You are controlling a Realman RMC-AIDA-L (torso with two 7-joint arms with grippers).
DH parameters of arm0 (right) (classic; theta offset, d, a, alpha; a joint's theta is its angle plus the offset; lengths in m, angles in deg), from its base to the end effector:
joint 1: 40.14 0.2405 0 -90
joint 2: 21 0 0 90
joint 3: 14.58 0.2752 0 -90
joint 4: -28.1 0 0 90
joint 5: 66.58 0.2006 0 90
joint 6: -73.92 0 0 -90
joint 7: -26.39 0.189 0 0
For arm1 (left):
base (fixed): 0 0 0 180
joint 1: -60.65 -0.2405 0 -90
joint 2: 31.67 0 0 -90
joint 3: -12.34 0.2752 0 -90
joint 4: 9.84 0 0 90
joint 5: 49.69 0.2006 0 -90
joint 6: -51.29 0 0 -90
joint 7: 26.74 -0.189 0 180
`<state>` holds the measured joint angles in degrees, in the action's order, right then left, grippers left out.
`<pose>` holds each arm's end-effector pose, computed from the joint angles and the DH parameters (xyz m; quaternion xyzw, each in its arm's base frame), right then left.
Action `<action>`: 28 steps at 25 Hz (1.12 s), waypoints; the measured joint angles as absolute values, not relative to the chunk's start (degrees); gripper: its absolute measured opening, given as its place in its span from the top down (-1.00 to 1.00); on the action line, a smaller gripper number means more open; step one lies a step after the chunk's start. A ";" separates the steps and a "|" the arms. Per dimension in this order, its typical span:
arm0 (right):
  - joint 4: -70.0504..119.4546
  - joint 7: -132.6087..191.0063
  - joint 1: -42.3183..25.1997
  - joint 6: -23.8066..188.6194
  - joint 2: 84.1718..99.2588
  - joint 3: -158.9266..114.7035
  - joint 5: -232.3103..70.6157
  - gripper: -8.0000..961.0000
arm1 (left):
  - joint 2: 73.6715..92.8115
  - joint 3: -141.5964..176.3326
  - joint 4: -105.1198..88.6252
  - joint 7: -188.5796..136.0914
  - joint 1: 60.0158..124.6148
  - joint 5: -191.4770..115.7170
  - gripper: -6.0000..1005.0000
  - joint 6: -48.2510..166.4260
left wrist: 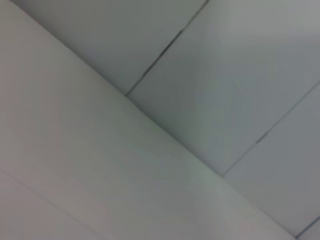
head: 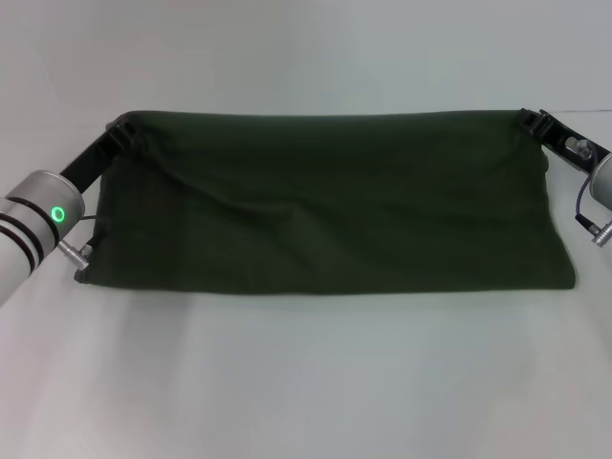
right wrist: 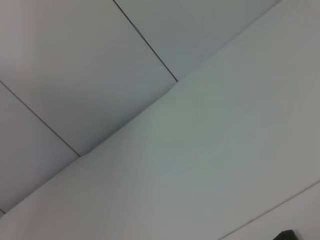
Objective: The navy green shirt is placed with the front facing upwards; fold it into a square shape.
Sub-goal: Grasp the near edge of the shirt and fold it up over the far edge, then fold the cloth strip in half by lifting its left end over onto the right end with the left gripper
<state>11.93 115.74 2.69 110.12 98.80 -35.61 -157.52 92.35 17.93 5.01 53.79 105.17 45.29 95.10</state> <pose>0.3152 0.4815 -0.0216 -0.6102 0.5706 0.3466 0.4265 -0.2856 0.4731 -0.0457 -0.6077 -0.5528 -0.4035 0.4028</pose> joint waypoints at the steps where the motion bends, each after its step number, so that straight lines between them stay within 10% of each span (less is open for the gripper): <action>1: 11.95 115.28 2.68 110.11 98.81 -35.49 -157.45 0.71 | 92.35 17.91 4.86 53.39 105.11 44.46 0.71 95.08; 7: 12.10 114.18 2.42 110.24 98.85 -35.52 -155.93 0.39 | 92.49 17.87 3.65 50.01 104.89 40.90 0.71 95.10; 19: 12.65 113.12 0.27 112.09 98.62 -35.72 -153.52 -0.24 | 92.13 20.37 4.14 51.98 102.92 38.08 -0.02 95.80; 28: 10.95 124.04 -7.41 127.49 94.40 -41.47 -154.31 -0.46 | 90.63 35.87 18.84 78.66 94.39 49.53 -0.04 109.33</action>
<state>10.95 124.04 -7.41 127.49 94.40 -41.47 -154.31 90.63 35.87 18.84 78.66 94.39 49.53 109.33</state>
